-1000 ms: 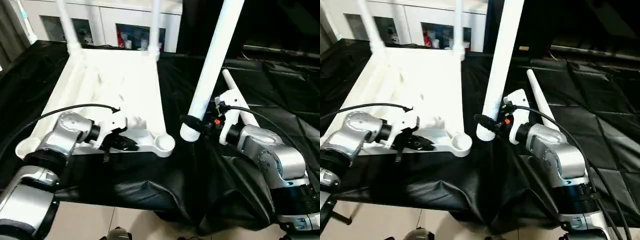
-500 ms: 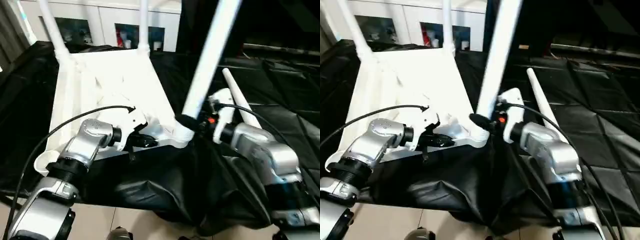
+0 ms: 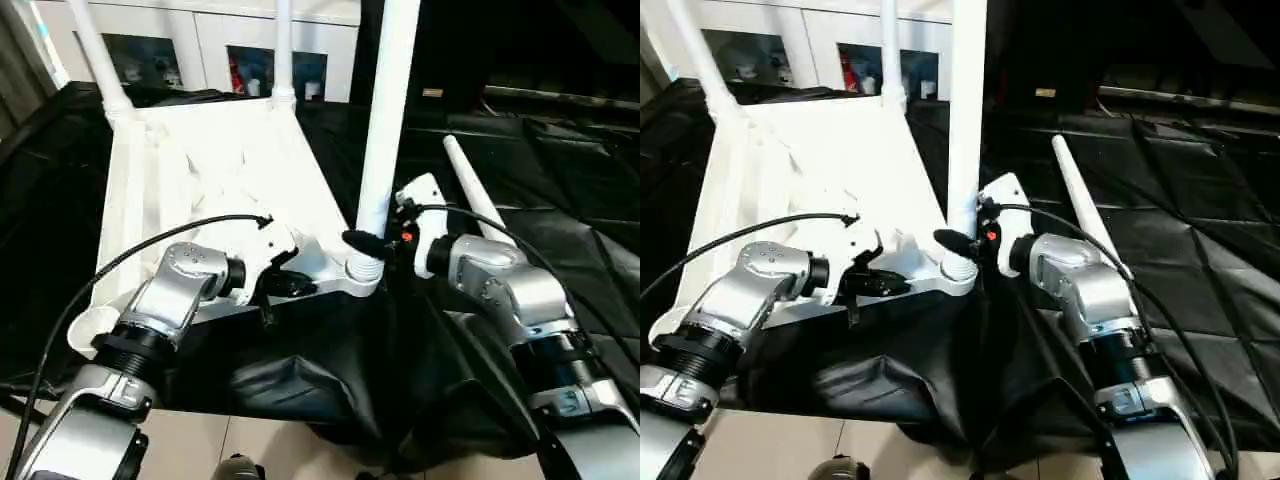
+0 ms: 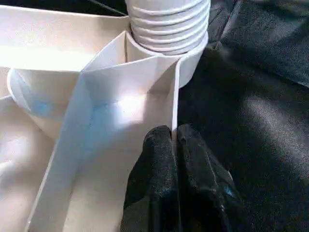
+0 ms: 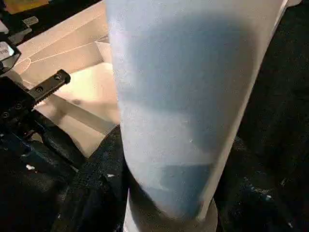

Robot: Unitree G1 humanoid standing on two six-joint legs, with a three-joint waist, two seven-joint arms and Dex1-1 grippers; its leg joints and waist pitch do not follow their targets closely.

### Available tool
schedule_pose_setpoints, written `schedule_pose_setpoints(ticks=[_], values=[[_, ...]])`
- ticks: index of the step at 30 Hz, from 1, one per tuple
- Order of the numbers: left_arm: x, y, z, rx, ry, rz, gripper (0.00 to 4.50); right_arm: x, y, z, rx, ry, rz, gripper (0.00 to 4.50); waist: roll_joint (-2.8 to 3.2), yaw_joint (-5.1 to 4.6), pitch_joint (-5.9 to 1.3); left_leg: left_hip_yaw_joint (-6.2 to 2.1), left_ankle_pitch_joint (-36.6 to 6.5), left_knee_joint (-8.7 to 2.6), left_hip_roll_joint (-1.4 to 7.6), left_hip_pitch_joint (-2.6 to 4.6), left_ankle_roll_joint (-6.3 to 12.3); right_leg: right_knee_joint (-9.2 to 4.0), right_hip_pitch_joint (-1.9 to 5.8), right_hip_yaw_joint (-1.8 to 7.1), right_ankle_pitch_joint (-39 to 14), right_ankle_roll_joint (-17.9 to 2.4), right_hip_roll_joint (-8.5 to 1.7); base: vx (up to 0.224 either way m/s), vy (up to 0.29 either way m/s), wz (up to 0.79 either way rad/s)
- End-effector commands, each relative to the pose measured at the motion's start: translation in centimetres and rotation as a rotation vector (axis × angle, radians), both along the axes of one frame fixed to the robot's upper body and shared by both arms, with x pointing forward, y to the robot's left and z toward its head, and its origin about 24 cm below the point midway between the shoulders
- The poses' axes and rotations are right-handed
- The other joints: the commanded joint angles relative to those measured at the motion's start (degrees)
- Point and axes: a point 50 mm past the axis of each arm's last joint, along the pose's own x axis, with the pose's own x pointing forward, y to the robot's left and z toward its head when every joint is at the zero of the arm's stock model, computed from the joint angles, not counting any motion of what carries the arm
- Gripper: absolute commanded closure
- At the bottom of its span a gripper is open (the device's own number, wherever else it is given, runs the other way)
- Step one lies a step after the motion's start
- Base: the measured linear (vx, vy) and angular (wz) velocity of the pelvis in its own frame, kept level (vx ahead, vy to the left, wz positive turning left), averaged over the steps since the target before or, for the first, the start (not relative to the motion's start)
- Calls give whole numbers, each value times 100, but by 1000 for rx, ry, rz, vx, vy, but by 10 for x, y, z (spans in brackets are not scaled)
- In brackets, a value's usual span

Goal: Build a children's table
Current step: Insert table leg to table base

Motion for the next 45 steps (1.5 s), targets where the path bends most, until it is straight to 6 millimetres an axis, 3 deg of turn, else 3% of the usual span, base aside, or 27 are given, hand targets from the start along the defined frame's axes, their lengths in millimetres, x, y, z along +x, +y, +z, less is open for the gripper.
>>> schedule_pose_setpoints(ticks=[1,11,13,14,17,23,31,41,42,44,45], values=[[1,0,5,-14,-20,9,450,1,-2,0,14,7,-2,259,36,18,-493,-39,-900,-396,143,45,60,-360,364,336,-1018,-1117,-445,0,0,0],[2,-1,7,-7,-25,18,450,-4,-10,-16,120,53,-41,259,92,19,-510,-45,-1015,-393,152,64,41,-363,364,334,-910,-1206,-450,0,0,0],[3,-1,7,-6,-27,21,450,-5,-11,-18,132,58,-45,259,81,24,-522,-50,-965,-393,151,55,56,-337,377,327,-773,-1243,-442,0,0,0],[3,0,7,-6,-27,22,450,-7,-13,-24,146,66,-58,259,111,26,-518,-52,-979,-393,149,54,55,-337,371,325,-765,-1259,-442,0,0,0],[5,1,8,-5,-30,25,450,-12,-19,-40,199,100,-113,259,128,29,-511,-50,-1113,-394,153,63,47,-363,363,326,-854,-1290,-460,0,0,0],[6,1,10,-2,-36,30,450,-23,-22,-62,258,137,-175,259,136,20,-499,-58,-1233,-411,148,59,51,-392,373,319,-1020,-1266,-452,0,0,0],[8,2,11,7,-45,33,450,-36,-16,-73,98,43,-84,260,184,10,-465,-67,-1395,-434,138,61,50,-443,350,313,-1436,-1112,-443,0,0,0],[3,2,11,26,-36,-27,450,-31,-11,-62,-21,13,82,260,142,-20,-438,-69,-1452,-447,138,58,143,-476,341,318,-1678,-1034,-433,0,0,0],[2,3,11,34,-33,-46,450,-31,-10,-62,-27,32,112,260,109,-18,-433,-70,-1455,-447,139,59,167,-474,343,317,-1753,-1025,-443,0,0,0],[0,4,10,50,-31,-71,450,-32,-10,-61,-40,55,165,260,124,-21,-435,-68,-1435,-447,147,65,189,-479,334,321,-1751,-1021,-443,0,0,0],[-1,5,10,55,-29,-76,450,-32,-9,-61,-45,58,179,260,63,-34,-426,-59,-1375,-450,148,56,216,-475,331,322,-1675,-1036,-432,0,0,0]])
